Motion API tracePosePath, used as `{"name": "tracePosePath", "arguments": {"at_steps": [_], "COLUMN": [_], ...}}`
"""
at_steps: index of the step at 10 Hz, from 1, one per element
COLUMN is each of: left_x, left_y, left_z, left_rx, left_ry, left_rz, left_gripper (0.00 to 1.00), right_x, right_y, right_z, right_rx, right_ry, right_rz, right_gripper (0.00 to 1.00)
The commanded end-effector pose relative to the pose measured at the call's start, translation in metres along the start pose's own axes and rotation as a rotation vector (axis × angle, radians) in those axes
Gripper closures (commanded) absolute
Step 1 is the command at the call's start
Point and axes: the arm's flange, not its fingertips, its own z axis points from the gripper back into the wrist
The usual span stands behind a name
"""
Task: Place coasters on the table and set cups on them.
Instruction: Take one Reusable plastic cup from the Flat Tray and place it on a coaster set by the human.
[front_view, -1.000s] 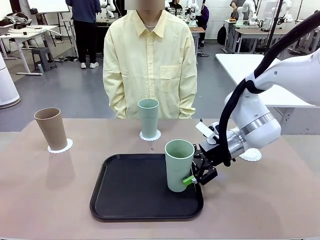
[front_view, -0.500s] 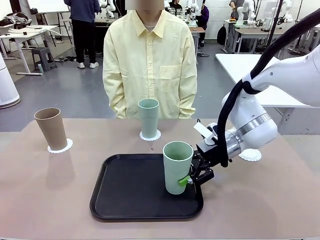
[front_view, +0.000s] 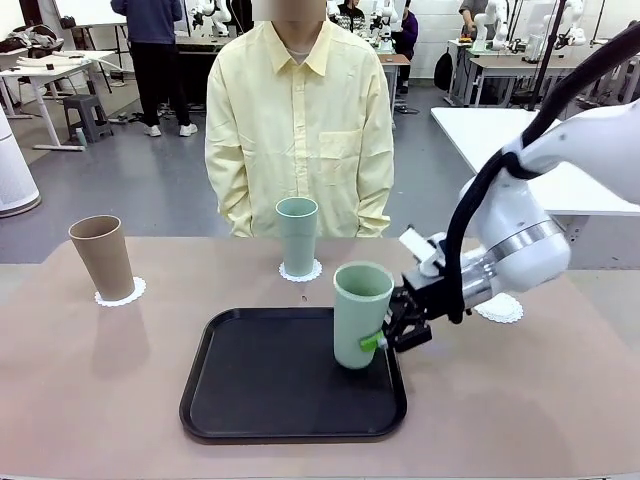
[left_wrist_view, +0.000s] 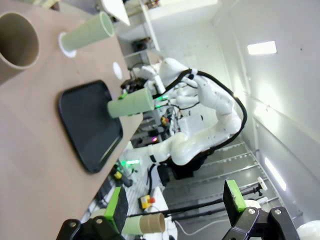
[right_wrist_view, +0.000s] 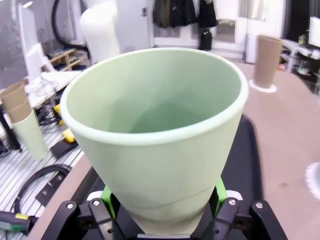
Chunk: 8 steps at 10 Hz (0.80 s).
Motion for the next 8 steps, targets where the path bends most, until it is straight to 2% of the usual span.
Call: {"name": "tracePosePath", "arguments": {"at_steps": [1,2,4,7,8], "left_x": [-0.001,-0.001,-0.001,-0.001,-0.001], "left_y": [-0.001,-0.001,-0.001,-0.001,-0.001], "left_z": [0.001,0.001,0.001,0.001,0.001], "left_rx": [-0.003,-0.003,-0.003,-0.003,-0.003], "left_ry": [-0.006,-0.006,-0.006,-0.006,-0.006], "left_rz": [-0.004,-0.004,-0.004,-0.004,-0.004], "left_gripper": [0.0,0.0,0.0,0.0,0.0], "right_x": [0.063,0.083,0.102,0.096,0.109], "right_y": [0.034,0.042,0.052,0.057,0.055], "right_z": [0.045,0.069,0.109,0.136,0.135], "right_rx": [-0.179,-0.231,-0.296,-0.321,-0.331], "right_ry": [0.01,-0.008,0.006,0.031,0.017], "right_rz": [-0.036,-0.053,-0.118,-0.178,-0.118], "right_gripper": [0.76,0.76,0.76,0.76,0.76]}}
